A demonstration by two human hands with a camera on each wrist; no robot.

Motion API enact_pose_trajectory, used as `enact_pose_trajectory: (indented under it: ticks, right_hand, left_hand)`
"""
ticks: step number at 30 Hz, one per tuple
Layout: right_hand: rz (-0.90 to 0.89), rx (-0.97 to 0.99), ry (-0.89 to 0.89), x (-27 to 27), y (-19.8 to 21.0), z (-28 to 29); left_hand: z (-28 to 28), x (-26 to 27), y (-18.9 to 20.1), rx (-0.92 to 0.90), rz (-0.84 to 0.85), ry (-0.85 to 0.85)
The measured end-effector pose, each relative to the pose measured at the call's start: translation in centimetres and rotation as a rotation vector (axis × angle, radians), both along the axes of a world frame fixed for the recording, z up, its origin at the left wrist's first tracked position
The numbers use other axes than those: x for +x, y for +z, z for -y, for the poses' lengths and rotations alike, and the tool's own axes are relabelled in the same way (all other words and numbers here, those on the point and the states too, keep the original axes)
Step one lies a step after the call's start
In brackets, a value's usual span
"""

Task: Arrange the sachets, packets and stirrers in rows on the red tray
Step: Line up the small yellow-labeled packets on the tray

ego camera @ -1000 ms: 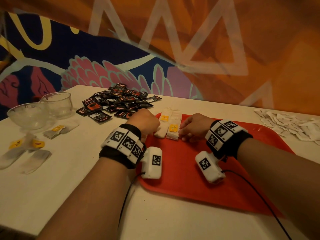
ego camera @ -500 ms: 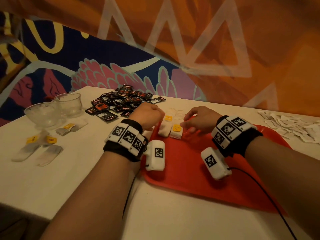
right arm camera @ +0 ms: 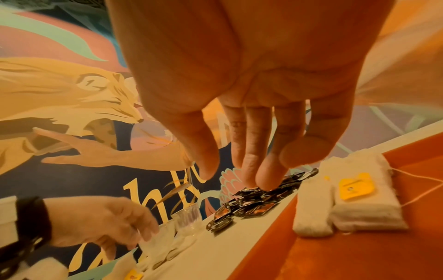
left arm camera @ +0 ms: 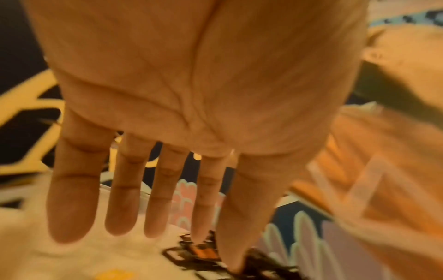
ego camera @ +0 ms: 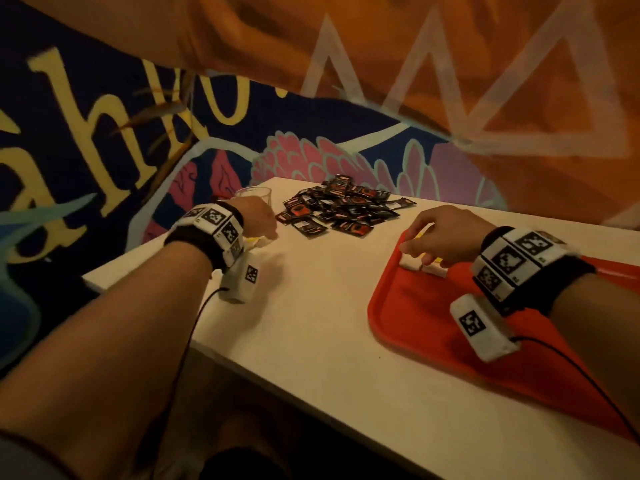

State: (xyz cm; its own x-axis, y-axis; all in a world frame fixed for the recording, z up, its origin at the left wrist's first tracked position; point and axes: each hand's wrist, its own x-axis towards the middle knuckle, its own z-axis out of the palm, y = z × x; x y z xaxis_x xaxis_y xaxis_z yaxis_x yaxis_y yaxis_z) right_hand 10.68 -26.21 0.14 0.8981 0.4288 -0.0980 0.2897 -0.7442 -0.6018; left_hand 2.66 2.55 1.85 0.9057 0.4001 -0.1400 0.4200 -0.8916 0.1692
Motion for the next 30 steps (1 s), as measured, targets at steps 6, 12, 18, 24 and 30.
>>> enact_pose_trajectory:
  ticks: [6, 12, 18, 24, 30]
  right_hand:
    - [0.016, -0.021, 0.043, -0.7, 0.2, -1.6]
    - [0.011, -0.070, 0.069, -1.3, 0.3, -1.7]
    - [-0.005, -0.082, 0.056, -0.9, -0.2, -0.9]
    - [-0.026, -0.053, 0.036, -0.4, -0.8, -0.4]
    - [-0.057, -0.028, 0.024, -0.4, -1.0, -0.1]
  left_hand:
    - [-5.9, -1.7, -1.9, 0.239, -0.374, 0.096]
    - [-6.3, -1.0, -4.8, 0.330, -0.263, -0.038]
    - [-6.7, 1.4, -5.6, 0.374, -0.224, -0.053]
    - [-5.8, 3.5, -5.8, 0.395, -0.284, -0.153]
    - [-4.9, 4.3, -5.9, 0.340, -0.206, -0.166]
